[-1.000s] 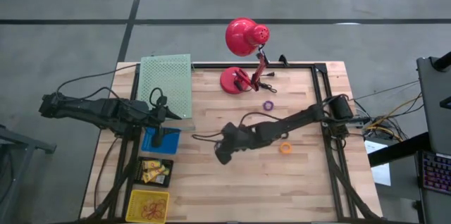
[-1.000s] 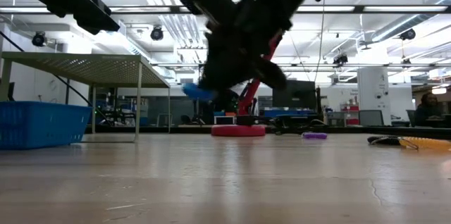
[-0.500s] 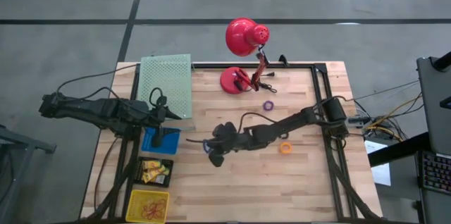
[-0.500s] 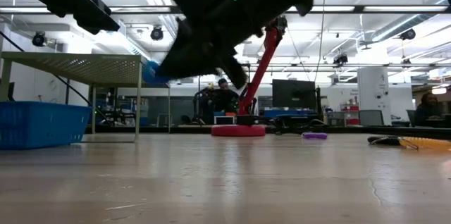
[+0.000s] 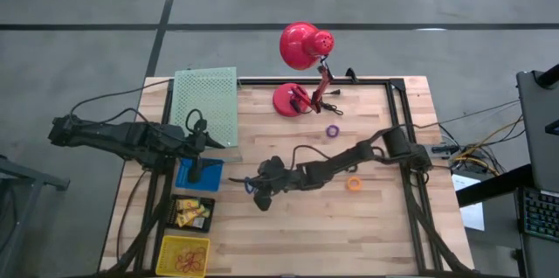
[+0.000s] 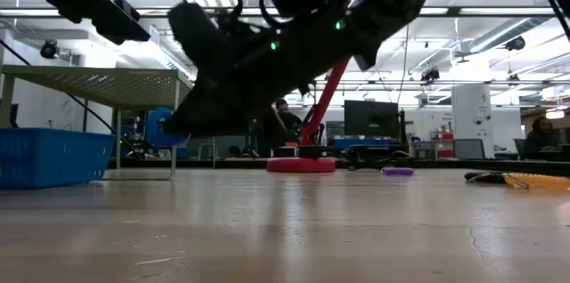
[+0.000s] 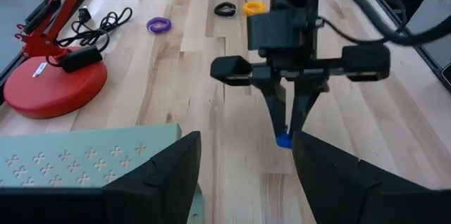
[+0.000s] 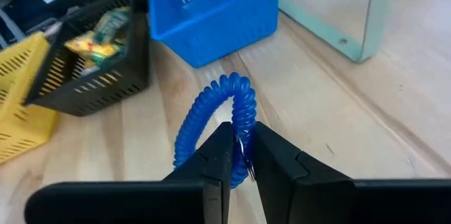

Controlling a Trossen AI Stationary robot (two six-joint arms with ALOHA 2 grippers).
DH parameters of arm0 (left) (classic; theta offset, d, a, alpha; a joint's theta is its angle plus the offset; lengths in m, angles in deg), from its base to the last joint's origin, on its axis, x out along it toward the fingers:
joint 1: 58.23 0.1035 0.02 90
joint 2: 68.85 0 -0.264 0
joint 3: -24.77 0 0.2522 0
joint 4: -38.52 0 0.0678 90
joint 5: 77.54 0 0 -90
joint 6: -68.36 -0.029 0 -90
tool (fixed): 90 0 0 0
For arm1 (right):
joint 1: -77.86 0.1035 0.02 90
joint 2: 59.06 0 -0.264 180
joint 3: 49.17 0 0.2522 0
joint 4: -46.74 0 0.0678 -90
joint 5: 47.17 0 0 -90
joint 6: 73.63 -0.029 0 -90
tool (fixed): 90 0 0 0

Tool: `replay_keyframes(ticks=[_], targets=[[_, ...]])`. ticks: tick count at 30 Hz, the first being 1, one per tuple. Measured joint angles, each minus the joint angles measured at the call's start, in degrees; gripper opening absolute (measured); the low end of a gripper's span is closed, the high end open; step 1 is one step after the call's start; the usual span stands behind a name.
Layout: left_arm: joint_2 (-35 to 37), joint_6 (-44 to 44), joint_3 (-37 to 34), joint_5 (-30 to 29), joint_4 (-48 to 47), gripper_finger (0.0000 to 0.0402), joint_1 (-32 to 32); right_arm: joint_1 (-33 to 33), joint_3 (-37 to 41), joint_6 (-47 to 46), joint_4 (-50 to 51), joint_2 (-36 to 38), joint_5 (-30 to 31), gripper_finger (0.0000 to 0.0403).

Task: Pick & Place Office Desk Supplies
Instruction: Put the blue spring rubber band into the blue bin

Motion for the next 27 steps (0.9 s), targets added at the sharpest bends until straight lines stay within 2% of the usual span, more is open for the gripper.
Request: replay_keyframes(ticks=[14, 27], targets=[[-0.02, 0.01, 0.0, 0.0, -0.31, 0.023, 0.01, -1.21, -2.11, -1.78, -0.79, -4.95, -0.79, 0.0044], [0.02, 0.0, 0.0, 0.0, -0.71, 0.023, 0.01, -1.23, -9.21, 1.24, -0.15, -10.44, -1.8, 0.0044]])
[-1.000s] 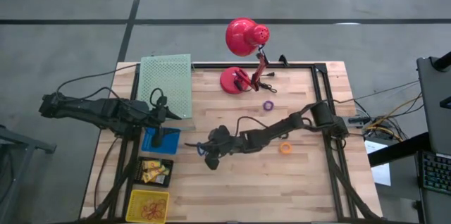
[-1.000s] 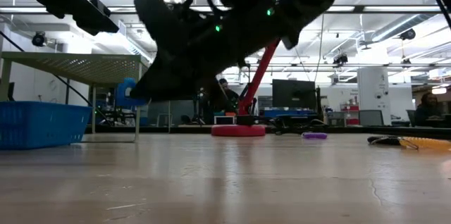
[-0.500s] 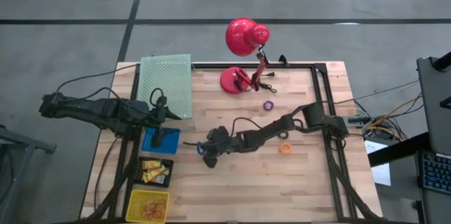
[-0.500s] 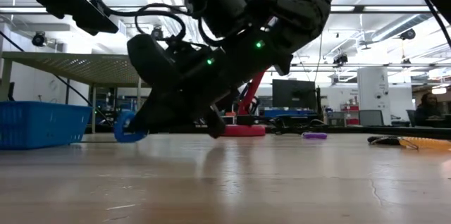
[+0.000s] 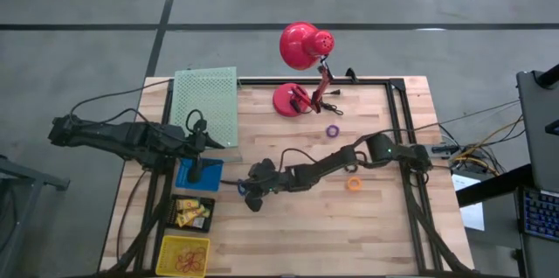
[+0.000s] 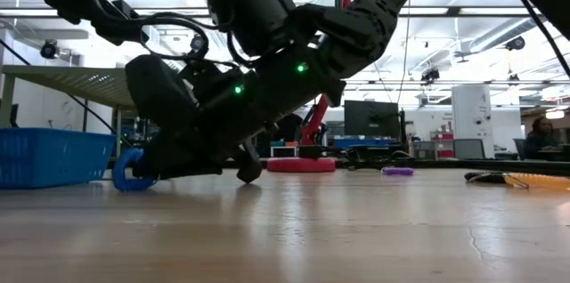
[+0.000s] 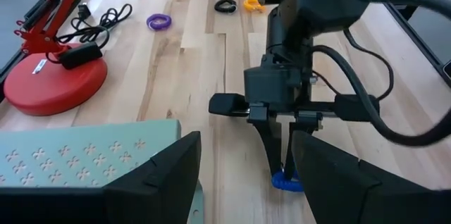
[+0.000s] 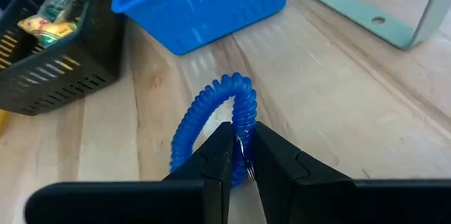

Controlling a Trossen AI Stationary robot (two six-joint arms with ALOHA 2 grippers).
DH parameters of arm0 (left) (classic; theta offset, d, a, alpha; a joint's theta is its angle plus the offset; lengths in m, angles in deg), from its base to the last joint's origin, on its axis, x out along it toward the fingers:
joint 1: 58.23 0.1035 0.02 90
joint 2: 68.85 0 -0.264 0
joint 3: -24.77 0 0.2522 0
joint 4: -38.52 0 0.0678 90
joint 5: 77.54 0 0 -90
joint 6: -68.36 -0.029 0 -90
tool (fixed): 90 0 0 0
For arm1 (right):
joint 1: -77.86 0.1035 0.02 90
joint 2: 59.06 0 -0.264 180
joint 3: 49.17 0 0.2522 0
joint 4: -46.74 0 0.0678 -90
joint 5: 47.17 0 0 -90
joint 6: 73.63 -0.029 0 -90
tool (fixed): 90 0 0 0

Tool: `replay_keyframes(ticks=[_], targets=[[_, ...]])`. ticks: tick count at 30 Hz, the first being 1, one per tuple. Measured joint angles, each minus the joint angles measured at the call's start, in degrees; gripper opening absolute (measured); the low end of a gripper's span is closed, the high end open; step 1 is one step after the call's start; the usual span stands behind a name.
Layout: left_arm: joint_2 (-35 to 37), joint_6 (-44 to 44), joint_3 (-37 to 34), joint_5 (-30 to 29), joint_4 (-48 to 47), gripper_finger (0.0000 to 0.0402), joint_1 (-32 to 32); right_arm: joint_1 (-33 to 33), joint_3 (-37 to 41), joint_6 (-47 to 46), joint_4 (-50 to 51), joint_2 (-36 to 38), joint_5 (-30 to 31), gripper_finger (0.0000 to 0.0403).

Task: Pick & Place Office Desk Supplies
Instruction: Put the blue spring rubber band into the blue bin

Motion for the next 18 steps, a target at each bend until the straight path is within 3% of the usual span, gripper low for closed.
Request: replay_keyframes(ticks=[18], targets=[[0.0, 0.01, 0.0, 0.0, 0.0, 0.023, -0.01, 0.01, -0.49, 0.05, 0.72, -0.11, -0.09, 0.0044]])
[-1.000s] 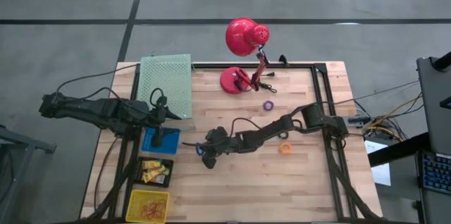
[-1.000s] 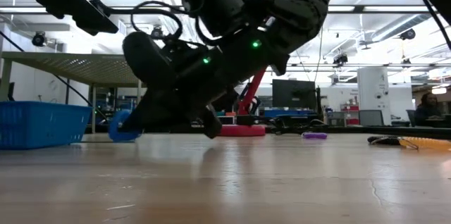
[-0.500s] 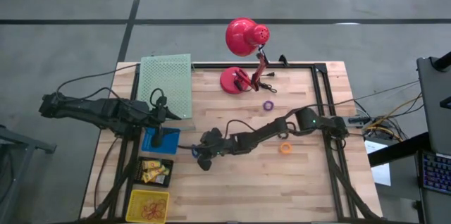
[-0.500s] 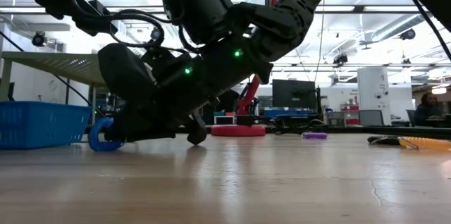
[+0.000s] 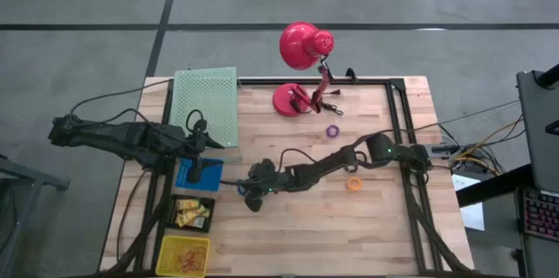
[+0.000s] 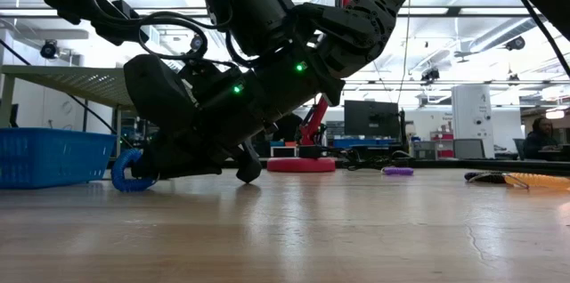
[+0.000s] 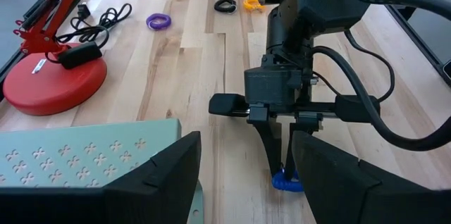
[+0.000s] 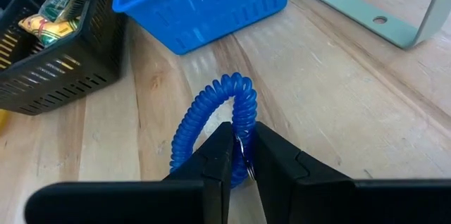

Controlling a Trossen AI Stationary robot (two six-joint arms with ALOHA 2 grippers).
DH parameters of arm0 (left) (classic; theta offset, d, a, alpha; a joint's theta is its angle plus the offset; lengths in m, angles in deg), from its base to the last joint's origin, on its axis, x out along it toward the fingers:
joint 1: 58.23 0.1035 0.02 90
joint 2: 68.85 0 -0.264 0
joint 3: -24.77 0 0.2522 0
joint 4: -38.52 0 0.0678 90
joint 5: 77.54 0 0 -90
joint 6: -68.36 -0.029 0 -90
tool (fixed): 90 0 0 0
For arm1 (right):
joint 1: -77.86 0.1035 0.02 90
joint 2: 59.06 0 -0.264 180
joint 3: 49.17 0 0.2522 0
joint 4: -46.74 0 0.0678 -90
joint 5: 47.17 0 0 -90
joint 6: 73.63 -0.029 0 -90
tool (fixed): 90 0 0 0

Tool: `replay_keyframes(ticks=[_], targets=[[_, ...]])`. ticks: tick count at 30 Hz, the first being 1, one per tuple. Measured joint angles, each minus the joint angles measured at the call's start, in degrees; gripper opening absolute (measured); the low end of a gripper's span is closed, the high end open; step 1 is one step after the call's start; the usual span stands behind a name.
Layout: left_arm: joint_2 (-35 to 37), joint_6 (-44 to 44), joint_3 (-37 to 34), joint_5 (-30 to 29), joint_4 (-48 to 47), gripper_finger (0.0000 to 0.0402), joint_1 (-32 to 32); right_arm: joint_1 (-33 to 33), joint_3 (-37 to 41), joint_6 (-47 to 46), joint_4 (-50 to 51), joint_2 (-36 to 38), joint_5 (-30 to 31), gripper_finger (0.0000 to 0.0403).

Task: Pick & Place Office Desk Supplies
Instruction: Put the blue spring rubber band into the blue bin

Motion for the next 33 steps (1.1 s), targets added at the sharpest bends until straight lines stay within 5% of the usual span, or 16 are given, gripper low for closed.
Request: replay_keyframes(ticks=[16, 33], targets=[[0.0, -0.01, 0.0, 0.0, 0.0, 0.023, 0.0, -0.01, -0.39, -0.12, 0.07, 0.07, -0.22, 0.005], [0.0, 0.0, 0.0, 0.0, 0.02, 0.023, 0.0, -0.01, -0.39, -1.53, -0.47, 0.15, -0.39, 0.0159]])
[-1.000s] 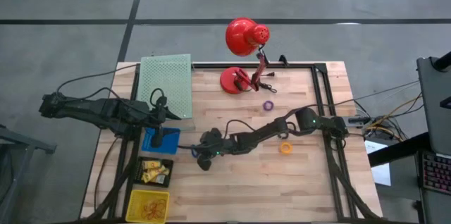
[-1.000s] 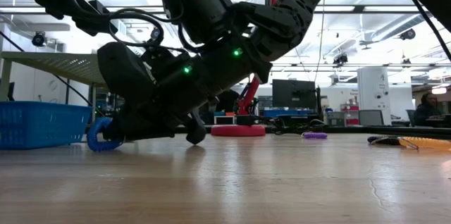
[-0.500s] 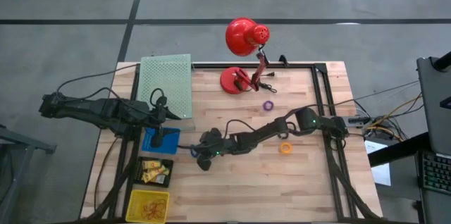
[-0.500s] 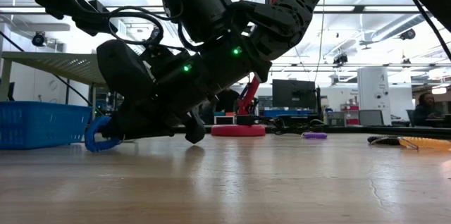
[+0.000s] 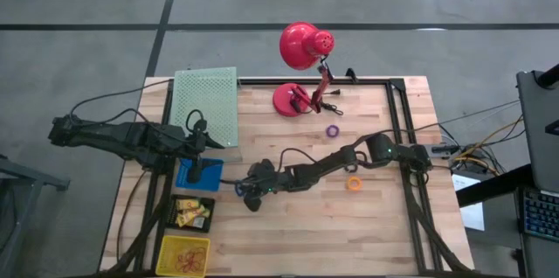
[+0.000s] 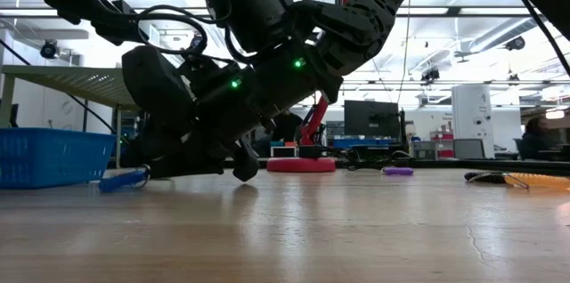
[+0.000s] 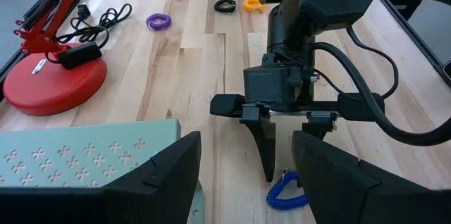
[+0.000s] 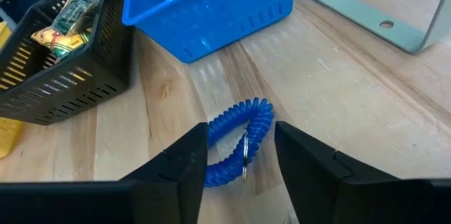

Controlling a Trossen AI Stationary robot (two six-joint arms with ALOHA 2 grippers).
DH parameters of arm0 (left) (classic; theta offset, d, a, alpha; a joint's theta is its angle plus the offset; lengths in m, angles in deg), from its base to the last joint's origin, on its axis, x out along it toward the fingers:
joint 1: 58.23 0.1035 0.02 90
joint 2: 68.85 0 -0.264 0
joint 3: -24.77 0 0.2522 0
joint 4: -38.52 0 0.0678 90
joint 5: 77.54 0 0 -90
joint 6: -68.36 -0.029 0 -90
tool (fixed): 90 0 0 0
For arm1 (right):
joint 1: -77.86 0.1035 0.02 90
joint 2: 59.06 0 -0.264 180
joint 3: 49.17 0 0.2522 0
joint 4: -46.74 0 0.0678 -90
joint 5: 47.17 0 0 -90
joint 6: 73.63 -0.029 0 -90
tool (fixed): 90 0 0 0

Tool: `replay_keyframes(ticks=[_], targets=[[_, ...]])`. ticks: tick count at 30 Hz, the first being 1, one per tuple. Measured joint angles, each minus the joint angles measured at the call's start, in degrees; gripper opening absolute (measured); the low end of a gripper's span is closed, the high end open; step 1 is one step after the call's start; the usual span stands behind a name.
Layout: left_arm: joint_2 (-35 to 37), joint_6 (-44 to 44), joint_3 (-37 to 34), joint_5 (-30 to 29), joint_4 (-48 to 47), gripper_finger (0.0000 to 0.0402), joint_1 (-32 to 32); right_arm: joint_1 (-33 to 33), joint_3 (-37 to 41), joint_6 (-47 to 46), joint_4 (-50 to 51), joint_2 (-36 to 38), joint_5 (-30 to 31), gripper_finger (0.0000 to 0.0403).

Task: Pick & Place Office Desk Supplies
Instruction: Put the blue spring rubber band into the blue bin

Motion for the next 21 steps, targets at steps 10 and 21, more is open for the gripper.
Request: replay_keyframes(ticks=[10, 21], targets=[[-0.04, -0.01, 0.0, 0.0, 0.01, 0.023, 0.01, 0.01, 0.0, 3.04, 0.91, 1.13, 0.46, 0.0184], [-0.04, -0.01, 0.0, 0.0, 0.05, 0.023, 0.01, 0.77, 3.03, 9.5, 7.63, 11.17, 1.27, 0.0185]])
